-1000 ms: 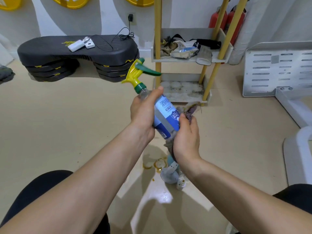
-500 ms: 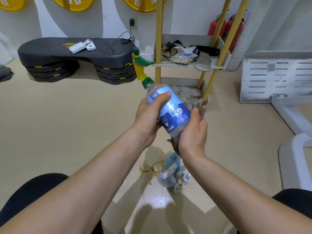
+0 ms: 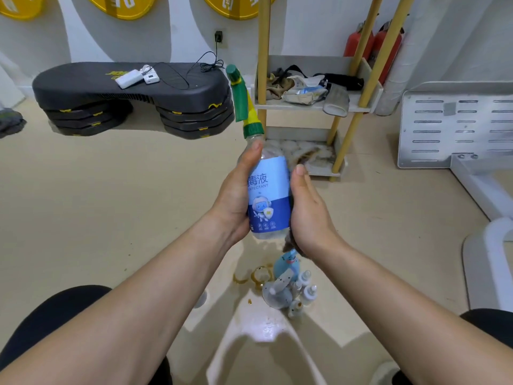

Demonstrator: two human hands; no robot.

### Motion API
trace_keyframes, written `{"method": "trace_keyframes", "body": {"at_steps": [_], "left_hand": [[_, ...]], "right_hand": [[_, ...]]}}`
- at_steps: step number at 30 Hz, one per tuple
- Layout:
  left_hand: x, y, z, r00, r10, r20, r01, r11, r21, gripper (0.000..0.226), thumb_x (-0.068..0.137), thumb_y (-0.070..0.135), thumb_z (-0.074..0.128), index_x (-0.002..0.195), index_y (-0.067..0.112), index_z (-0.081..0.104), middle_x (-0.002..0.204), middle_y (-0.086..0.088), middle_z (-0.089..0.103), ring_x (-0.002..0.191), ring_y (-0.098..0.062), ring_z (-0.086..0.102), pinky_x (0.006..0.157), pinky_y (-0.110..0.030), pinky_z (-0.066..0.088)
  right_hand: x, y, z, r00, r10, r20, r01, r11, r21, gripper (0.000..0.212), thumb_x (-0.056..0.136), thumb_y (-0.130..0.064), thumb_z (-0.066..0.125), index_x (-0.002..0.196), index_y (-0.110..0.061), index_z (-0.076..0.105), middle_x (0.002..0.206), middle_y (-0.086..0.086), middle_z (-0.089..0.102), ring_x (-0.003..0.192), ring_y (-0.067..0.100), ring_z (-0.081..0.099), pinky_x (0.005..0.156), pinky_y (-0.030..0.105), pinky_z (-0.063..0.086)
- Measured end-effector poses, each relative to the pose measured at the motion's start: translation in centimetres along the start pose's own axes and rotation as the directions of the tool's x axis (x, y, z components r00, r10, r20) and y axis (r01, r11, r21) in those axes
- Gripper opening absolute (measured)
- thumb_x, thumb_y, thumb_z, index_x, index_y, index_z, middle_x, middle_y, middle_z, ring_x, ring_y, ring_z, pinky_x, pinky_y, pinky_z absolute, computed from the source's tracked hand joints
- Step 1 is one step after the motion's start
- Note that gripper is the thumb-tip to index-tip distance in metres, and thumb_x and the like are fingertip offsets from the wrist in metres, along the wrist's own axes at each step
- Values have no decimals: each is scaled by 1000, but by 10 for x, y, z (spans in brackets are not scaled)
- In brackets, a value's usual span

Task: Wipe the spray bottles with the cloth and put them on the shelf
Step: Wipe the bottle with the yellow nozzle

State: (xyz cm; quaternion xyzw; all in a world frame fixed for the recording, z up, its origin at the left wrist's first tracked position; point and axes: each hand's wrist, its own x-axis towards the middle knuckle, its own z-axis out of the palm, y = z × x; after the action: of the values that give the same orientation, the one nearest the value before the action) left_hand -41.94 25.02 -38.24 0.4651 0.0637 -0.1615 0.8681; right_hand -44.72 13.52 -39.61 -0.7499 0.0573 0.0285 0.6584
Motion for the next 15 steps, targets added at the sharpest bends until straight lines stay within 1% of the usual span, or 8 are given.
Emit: {"method": "trace_keyframes", "body": {"at_steps": [2, 4, 7, 8, 10, 12, 13, 15], "left_hand": [[0, -2, 1, 999, -28, -22, 28, 999, 16, 87, 66, 64, 74, 128, 5, 60, 114, -18, 68, 96, -27, 68, 88, -39, 57], [-1, -2, 2, 999, -15, -32, 17, 998, 60, 94, 70, 68, 71, 137, 3, 57, 129, -22, 65, 108, -31, 65, 96, -42, 55], [-1, -3, 6, 999, 41, -14, -40, 993, 109, 79, 82, 70, 63, 134, 10, 62, 128, -18, 68, 113, -30, 67, 100, -42, 53], [-2, -5, 7, 998, 56, -15, -54, 991, 120, 75, 83, 69, 60, 132, 12, 63, 126, -15, 69, 114, -29, 67, 101, -41, 53], [-1, -11, 7, 998, 67, -19, -64, 990, 123, 63, 88, 64, 58, 126, 15, 67, 124, -11, 71, 112, -25, 69, 97, -37, 55], [-2, -14, 8, 997, 55, -54, -50, 995, 83, 42, 98, 49, 52, 114, 14, 71, 118, -9, 71, 103, -21, 71, 88, -33, 58], [-3, -14, 8, 995, 55, -77, -50, 996, 70, 43, 99, 48, 51, 113, 12, 71, 117, -11, 71, 102, -22, 71, 87, -34, 57], [-1, -10, 5, 989, 93, -115, -85, 994, 69, 69, 87, 68, 59, 121, 9, 70, 124, -14, 69, 111, -27, 69, 96, -40, 54]], "right_hand": [[-1, -2, -3, 988, -149, 44, 152, 985, -85, 84, 88, -82, 24, 153, -31, 40, 155, -11, 46, 143, 3, 39, 121, 38, 31], [-2, -5, -7, 970, -234, 66, 242, 958, -151, 64, 100, -62, 29, 154, -27, 37, 156, -10, 44, 140, -4, 36, 121, 31, 28], [-4, -10, -11, 917, -393, 69, 399, 896, -194, 63, 101, -44, 34, 160, -26, 21, 157, -22, 31, 142, -9, 30, 118, 23, 26], [-4, -11, -11, 884, -461, 78, 466, 852, -238, 63, 102, -40, 35, 160, -23, 19, 161, -18, 28, 147, -4, 26, 120, 24, 24], [-4, -9, -8, 797, -593, 118, 589, 719, -369, 60, 102, -35, 34, 158, -15, 26, 164, 1, 30, 153, 15, 22, 124, 36, 21], [-6, -5, -5, 740, -657, 146, 637, 614, -467, 56, 103, -32, 33, 155, -12, 34, 163, 8, 32, 154, 25, 20, 125, 44, 20], [-7, -4, -4, 731, -666, 146, 642, 599, -479, 54, 104, -30, 34, 155, -13, 35, 163, 8, 30, 154, 25, 20, 125, 44, 20], [-11, 1, 0, 751, -648, 126, 623, 633, -459, 53, 105, -27, 36, 156, -16, 33, 166, 3, 24, 154, 16, 20, 125, 35, 21]]}}
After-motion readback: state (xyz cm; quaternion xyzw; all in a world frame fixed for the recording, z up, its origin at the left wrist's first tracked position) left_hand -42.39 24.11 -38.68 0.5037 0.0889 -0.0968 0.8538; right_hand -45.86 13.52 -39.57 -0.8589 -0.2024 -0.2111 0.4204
